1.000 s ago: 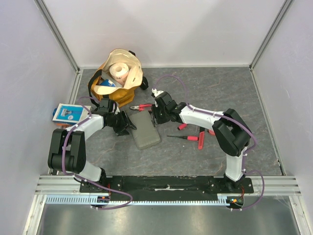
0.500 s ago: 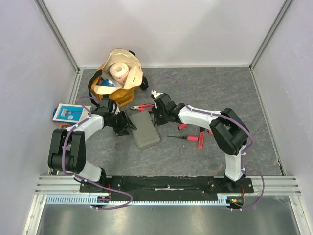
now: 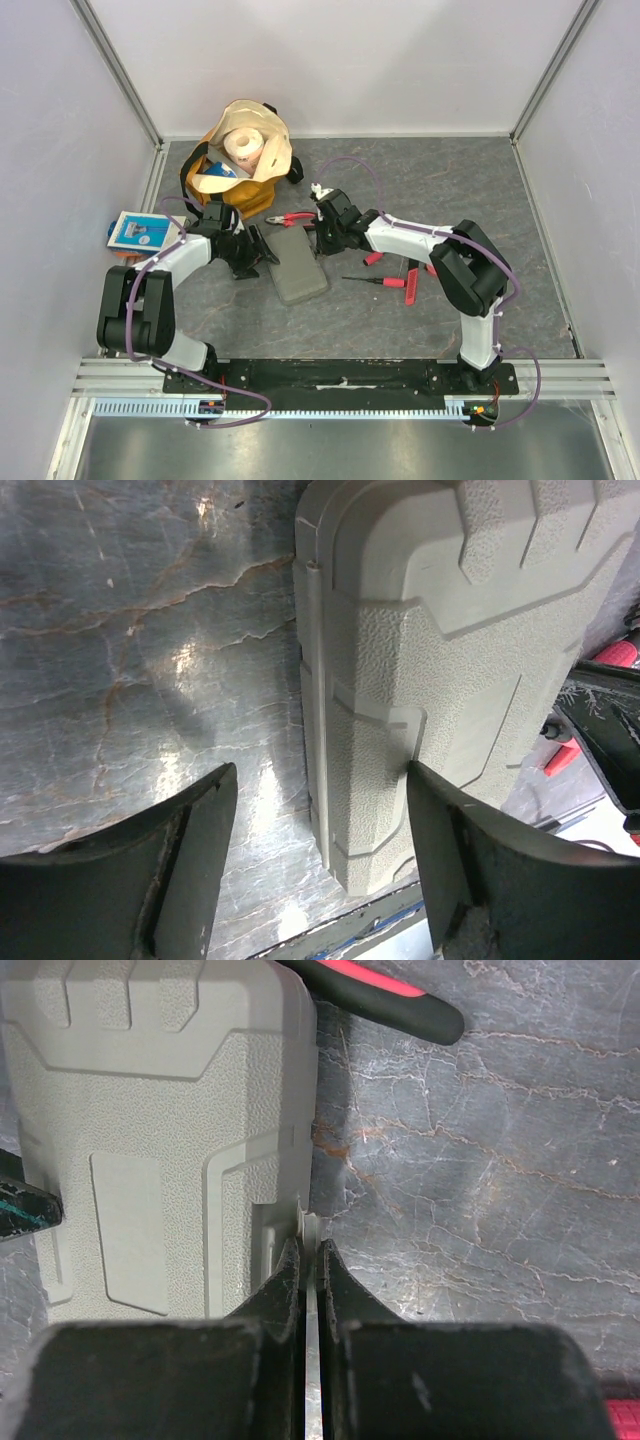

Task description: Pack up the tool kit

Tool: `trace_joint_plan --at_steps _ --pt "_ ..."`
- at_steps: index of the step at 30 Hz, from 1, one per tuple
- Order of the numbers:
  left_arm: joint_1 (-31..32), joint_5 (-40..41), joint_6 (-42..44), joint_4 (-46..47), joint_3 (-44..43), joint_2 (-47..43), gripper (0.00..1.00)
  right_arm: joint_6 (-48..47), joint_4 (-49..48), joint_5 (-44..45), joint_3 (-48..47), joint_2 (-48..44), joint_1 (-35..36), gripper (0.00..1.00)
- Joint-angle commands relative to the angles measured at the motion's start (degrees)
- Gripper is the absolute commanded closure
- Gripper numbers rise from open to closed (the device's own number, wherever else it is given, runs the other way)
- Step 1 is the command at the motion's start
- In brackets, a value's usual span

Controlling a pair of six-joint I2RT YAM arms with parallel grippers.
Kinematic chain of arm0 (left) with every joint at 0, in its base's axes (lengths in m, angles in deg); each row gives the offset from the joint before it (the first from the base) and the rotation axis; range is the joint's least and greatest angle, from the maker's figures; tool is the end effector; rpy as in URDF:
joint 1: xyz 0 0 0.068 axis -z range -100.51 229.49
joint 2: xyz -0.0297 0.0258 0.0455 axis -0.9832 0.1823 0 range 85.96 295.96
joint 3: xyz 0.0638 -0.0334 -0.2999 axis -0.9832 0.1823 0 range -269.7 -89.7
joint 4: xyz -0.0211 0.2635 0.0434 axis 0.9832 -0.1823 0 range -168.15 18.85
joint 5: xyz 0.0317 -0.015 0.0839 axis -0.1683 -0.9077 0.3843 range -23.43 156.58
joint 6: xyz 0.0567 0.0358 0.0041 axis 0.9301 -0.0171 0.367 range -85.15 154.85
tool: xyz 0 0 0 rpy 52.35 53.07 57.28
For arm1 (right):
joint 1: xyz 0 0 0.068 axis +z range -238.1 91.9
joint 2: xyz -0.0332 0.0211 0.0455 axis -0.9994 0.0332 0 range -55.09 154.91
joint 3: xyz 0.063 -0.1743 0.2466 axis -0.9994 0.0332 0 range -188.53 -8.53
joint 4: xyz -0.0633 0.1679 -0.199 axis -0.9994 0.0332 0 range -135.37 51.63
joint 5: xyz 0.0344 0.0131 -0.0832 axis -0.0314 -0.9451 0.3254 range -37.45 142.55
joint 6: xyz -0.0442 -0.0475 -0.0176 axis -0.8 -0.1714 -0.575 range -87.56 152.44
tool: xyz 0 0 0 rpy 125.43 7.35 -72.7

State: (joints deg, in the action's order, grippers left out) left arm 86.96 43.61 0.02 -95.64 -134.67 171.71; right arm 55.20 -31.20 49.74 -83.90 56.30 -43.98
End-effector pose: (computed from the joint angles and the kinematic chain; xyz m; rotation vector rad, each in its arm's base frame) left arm 0.2741 -0.0571 0.1822 -0.5388 2.7387 -0.7488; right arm 0.3215 0.3155 0.1959 -0.4911 2.4835 0.5570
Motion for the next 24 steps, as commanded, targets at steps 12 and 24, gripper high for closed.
trace_joint_plan --at_steps 12,24 --pt "1.5 -7.6 3.2 4.2 -4.7 -6.7 0.08 1.1 8.8 10.7 -10.2 -8.7 4.3 1.00" --pt "3.3 -10.3 1.3 12.1 -3.6 -9.6 0.07 -1.7 15.4 21.2 -15.7 -9.2 10.2 1.00"
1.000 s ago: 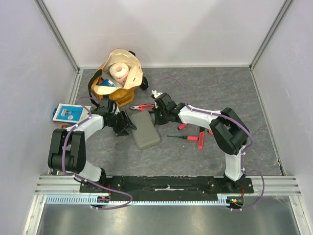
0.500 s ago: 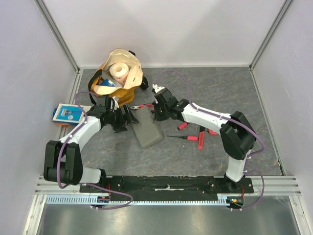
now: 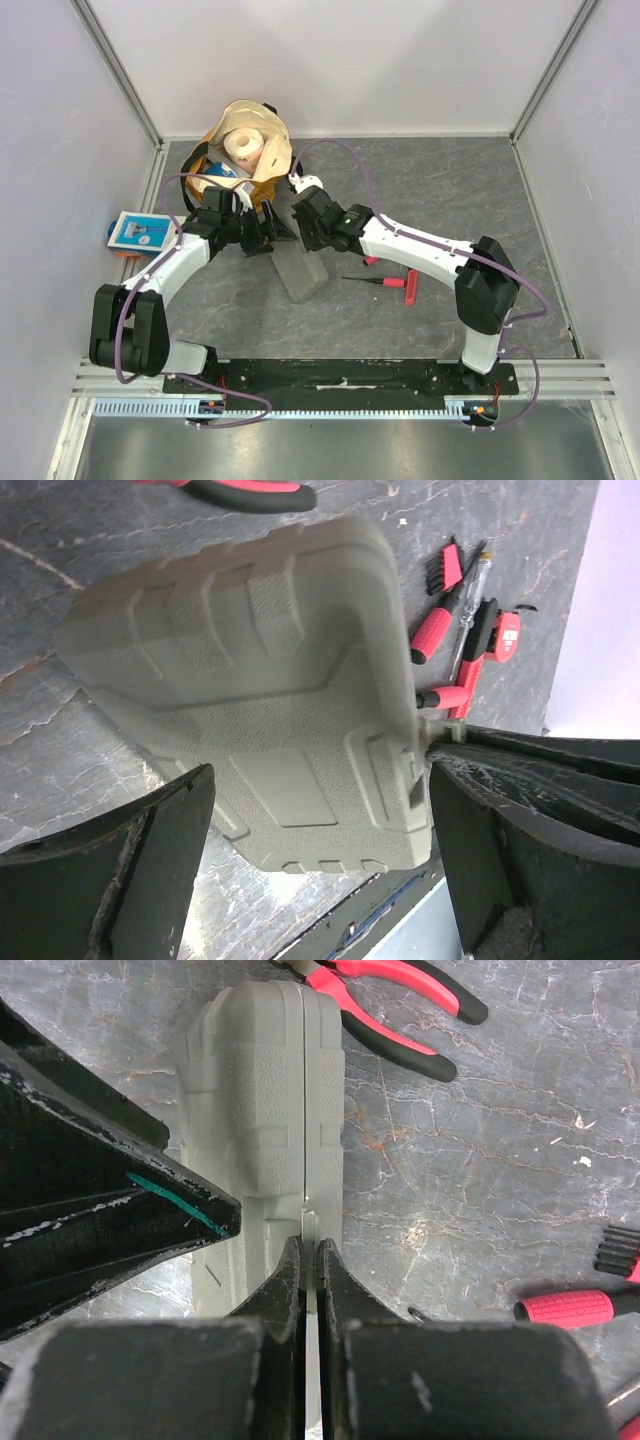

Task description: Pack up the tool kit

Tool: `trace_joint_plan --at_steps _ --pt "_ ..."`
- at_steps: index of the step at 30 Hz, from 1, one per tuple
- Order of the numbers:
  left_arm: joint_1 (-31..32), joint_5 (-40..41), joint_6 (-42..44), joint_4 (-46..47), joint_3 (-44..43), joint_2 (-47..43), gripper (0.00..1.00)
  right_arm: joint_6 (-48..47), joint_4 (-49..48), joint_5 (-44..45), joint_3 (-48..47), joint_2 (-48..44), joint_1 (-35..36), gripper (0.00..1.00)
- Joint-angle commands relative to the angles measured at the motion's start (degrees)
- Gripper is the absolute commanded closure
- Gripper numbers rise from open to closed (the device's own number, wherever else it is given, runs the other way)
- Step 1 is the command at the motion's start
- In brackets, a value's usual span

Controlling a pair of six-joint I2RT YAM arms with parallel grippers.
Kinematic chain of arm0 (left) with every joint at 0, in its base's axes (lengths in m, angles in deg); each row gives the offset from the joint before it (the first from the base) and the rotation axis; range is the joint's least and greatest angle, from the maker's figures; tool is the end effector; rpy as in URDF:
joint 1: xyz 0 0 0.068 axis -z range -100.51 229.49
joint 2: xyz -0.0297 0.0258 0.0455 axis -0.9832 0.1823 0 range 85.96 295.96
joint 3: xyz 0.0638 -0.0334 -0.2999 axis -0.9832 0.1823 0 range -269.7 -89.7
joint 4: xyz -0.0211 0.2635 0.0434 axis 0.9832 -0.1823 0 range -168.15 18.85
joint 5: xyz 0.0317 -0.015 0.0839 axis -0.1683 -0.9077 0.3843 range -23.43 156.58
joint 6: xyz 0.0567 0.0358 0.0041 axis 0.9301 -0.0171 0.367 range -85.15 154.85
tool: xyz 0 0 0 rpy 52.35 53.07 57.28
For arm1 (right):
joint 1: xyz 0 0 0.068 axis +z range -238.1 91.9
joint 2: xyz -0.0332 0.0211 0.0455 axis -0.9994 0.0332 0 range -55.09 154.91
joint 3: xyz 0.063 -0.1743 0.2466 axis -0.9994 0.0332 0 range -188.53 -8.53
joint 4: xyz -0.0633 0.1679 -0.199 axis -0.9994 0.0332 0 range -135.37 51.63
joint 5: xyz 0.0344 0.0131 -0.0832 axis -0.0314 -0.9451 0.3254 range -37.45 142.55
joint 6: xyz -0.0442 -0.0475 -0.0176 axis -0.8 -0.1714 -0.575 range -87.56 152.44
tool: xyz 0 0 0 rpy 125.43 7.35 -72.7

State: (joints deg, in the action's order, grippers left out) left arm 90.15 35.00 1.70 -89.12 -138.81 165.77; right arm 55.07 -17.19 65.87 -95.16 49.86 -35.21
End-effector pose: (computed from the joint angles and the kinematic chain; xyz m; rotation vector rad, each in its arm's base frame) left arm 0.2828 -0.0818 0.2425 -0.2252 2.4940 -1.0035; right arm 0.2768 0.3454 0.2903 -0.5144 2.3282 0.3621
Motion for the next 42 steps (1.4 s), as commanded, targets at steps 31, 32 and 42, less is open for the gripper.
trace_joint_plan --at_steps 31,32,42 --pt "-0.1 26.6 -3.4 -12.8 4.5 -5.5 0.20 0.9 -0.1 4.7 6.6 -1.6 -2.3 1.00" --pt "0.0 28.1 -3.8 -13.7 4.4 -5.9 0.21 0.8 -0.7 4.5 7.2 -1.6 -2.3 0.99" --pt "-0.9 42.1 -8.3 -19.8 4.8 -11.3 0.12 0.9 -8.6 -4.8 12.7 1.8 -3.0 0.94"
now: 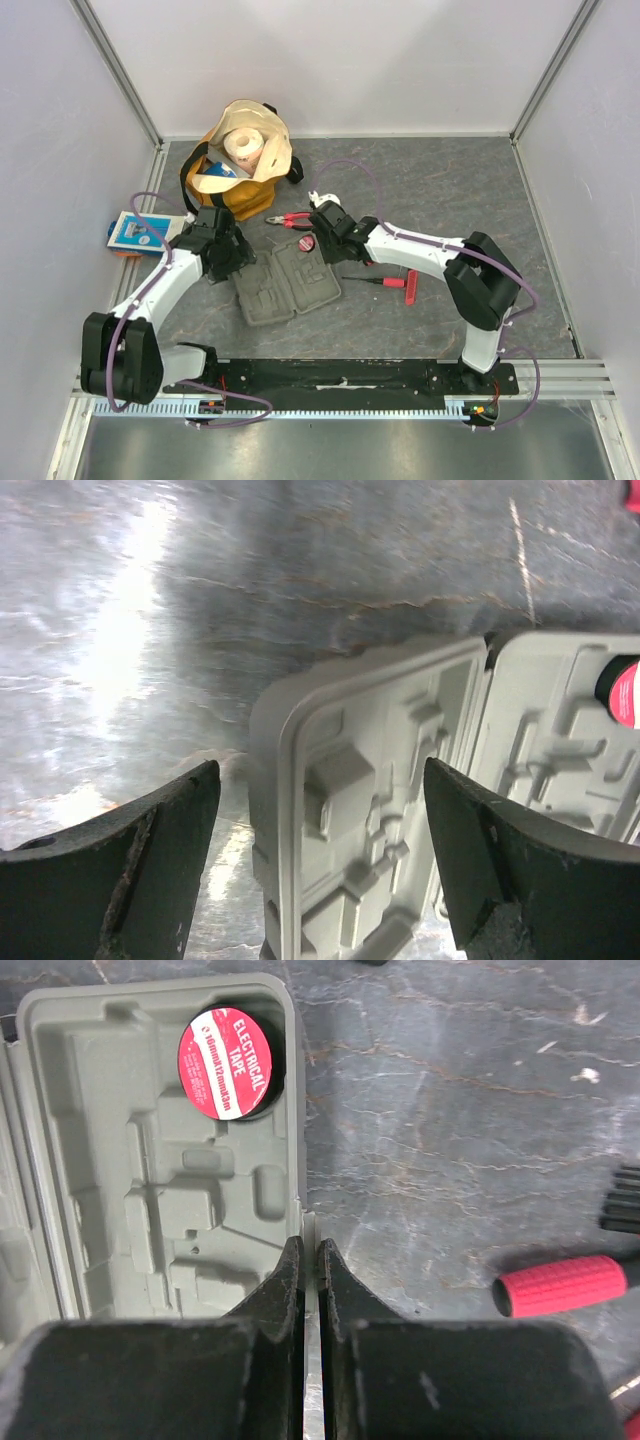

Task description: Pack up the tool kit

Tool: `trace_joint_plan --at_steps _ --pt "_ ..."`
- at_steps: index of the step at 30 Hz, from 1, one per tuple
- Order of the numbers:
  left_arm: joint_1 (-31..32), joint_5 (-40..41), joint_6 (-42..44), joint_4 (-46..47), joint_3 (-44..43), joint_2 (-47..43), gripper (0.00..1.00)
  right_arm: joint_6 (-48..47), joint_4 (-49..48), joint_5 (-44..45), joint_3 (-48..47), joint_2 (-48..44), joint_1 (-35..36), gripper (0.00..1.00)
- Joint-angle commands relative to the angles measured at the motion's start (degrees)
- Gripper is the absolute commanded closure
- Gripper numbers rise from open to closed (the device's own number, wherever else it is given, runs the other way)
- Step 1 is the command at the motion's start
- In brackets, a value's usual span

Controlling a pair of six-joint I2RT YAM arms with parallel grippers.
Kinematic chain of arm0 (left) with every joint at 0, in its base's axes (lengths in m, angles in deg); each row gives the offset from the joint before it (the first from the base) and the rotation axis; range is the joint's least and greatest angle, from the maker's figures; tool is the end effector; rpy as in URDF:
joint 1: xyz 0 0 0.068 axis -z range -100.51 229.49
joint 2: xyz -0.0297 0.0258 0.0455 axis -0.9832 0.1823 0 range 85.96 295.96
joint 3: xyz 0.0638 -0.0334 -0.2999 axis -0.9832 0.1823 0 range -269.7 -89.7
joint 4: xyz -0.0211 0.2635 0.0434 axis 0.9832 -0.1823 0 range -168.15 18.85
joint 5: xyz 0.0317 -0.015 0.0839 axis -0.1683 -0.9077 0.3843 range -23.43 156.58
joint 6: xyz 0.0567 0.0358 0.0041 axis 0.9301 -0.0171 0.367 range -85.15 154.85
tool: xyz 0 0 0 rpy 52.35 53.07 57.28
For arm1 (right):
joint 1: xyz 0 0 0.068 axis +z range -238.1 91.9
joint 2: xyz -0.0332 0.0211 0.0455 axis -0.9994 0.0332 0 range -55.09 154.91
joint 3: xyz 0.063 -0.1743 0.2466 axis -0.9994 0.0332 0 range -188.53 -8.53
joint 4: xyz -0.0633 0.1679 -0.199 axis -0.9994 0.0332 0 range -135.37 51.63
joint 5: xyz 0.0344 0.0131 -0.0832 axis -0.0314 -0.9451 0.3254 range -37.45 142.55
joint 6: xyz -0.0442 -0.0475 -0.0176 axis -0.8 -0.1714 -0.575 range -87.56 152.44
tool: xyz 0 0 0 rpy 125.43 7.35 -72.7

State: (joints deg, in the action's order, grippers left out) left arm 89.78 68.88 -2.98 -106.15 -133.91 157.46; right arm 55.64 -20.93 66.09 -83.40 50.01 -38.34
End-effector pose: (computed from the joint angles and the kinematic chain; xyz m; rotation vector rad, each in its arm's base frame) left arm 0.2319 -0.0399 0.2235 -0.6497 2.5955 -0.2198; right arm 0.2803 0.3119 0.2259 -0.4822 2.4553 0.2348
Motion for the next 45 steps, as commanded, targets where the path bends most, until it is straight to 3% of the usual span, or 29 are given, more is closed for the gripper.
trace_joint_plan --at_steps 1,13,23,29,36,41,45 --pt "-0.5 9.1 -3.7 -3.1 -0.2 -3.7 0.09 0.2 -5.3 -5.0 1.1 2.1 0.1 0.92" --pt "-0.7 8.1 -1.6 -0.8 -0.5 -6.6 0.06 3.4 -3.3 -1.2 -1.2 3.1 -1.9 0.58" --pt "-1.1 8.2 -2.2 -1.4 0.8 -7.2 0.06 3.3 -1.8 -0.8 -1.3 -1.8 -4.8 0.43" --pt "-1.1 4.3 0.3 0.7 1.4 -6.6 0.03 3.7 -0.8 0.3 1.3 -6.7 -7.5 0.36" --pt "-1.1 -0.5 -0.1 2.0 2.8 -3.7 0.07 3.3 -0.7 -1.3 3.9 -8.7 -8.0 0.34" --pt "-1.1 -2.0 -1.2 2.2 3.6 -2.5 0.25 5.3 -0.1 -1.5 3.4 -8.0 -8.2 0.41" --pt "-1.0 -4.2 -2.7 3.6 5.7 -2.6 0.30 13.1 3.5 2.5 5.0 -8.9 -10.3 0.48"
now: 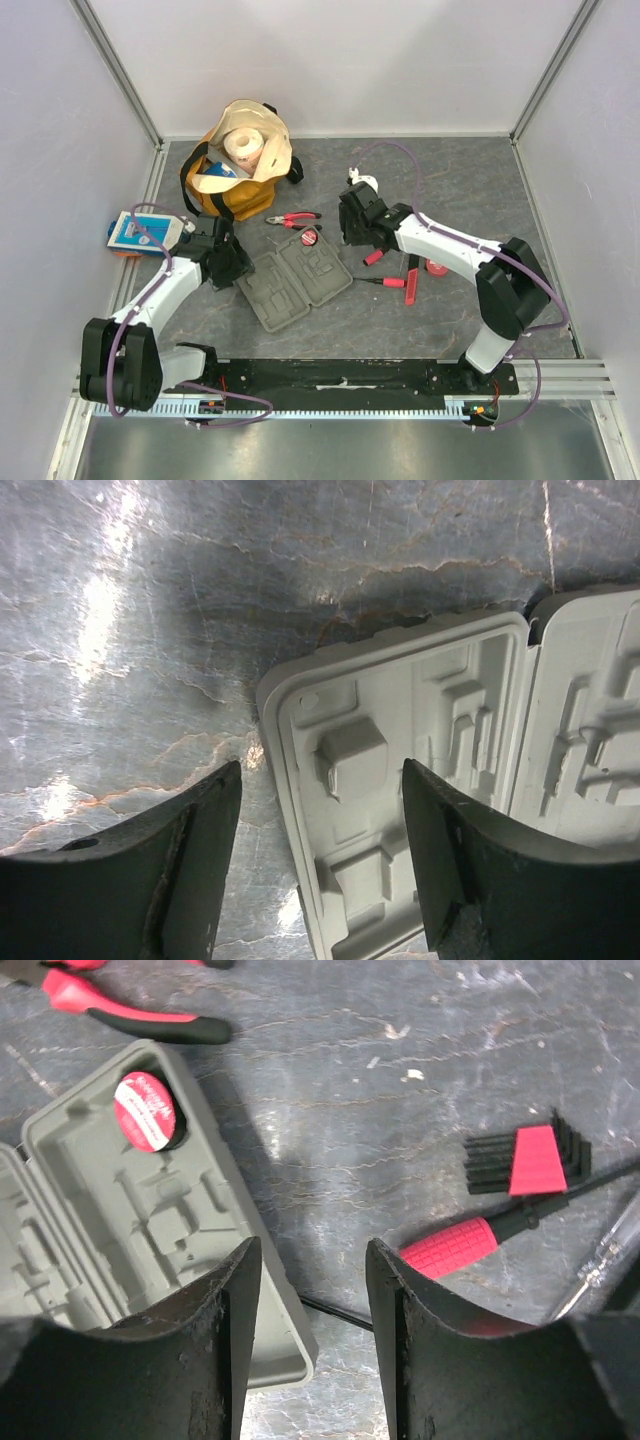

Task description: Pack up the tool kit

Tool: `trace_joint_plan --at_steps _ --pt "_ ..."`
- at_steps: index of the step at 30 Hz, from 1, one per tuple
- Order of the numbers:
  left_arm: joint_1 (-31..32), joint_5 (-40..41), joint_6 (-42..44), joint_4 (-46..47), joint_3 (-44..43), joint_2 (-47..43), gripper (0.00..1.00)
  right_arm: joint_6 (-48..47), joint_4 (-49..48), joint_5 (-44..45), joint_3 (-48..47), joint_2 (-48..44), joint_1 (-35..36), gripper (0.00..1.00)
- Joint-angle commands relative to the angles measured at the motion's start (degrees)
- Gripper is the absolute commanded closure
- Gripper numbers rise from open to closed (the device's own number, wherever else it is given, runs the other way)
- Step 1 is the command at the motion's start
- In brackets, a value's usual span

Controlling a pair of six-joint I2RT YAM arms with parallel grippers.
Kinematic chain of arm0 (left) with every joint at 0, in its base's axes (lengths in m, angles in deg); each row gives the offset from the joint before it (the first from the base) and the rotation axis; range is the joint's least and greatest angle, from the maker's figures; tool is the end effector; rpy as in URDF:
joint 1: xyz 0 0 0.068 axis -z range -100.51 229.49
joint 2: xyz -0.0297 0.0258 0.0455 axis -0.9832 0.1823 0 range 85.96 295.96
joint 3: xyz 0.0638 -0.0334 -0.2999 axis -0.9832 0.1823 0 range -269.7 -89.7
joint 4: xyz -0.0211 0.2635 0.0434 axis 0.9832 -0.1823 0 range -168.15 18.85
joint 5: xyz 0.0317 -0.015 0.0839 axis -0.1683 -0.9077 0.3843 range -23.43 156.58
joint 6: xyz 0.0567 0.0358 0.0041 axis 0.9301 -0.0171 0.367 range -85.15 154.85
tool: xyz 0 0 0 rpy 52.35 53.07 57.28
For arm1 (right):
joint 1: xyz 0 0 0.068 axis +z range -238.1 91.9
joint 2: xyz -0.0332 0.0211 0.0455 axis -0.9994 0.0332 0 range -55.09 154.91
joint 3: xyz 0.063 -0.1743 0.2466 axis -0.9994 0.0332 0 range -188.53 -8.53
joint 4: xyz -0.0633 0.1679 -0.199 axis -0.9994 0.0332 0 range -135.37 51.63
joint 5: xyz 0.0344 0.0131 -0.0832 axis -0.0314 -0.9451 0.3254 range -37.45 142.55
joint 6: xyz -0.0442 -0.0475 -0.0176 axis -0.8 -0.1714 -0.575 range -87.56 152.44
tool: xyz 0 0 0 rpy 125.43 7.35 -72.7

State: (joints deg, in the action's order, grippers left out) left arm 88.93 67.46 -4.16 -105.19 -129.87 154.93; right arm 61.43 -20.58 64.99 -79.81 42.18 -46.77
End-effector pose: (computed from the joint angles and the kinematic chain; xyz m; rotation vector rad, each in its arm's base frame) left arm 0.2171 -0.0353 0.2118 -0.6919 2.6020 -0.2478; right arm 0.3010 0.2494 0.2574 -0.1684 2.4436 0.2842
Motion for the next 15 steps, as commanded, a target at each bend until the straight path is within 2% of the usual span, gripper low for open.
trace_joint_plan --at_steps 1,6,10,12,15 --pt "-0.2 -3.2 -1.7 3.1 2.1 -0.2 0.30 9.4 3.8 4.1 2.5 -1.4 -2.9 0.49" --pt "-0.2 -5.6 -2.0 4.5 3.9 2.9 0.40 15.0 5.1 3.3 7.5 -2.4 -8.3 0.53" --pt "-0.1 -6.2 -1.0 5.0 3.9 4.9 0.47 16.1 4.5 2.8 8.7 -2.4 -10.1 0.52" --pt "-0.3 -5.3 -0.7 5.1 4.0 4.9 0.53 16.7 3.9 2.0 8.7 -1.9 -11.3 0.51" --pt "-0.2 -4.4 0.0 5.2 4.1 5.4 0.56 17.3 2.8 0.4 9.0 -1.4 -12.1 0.50"
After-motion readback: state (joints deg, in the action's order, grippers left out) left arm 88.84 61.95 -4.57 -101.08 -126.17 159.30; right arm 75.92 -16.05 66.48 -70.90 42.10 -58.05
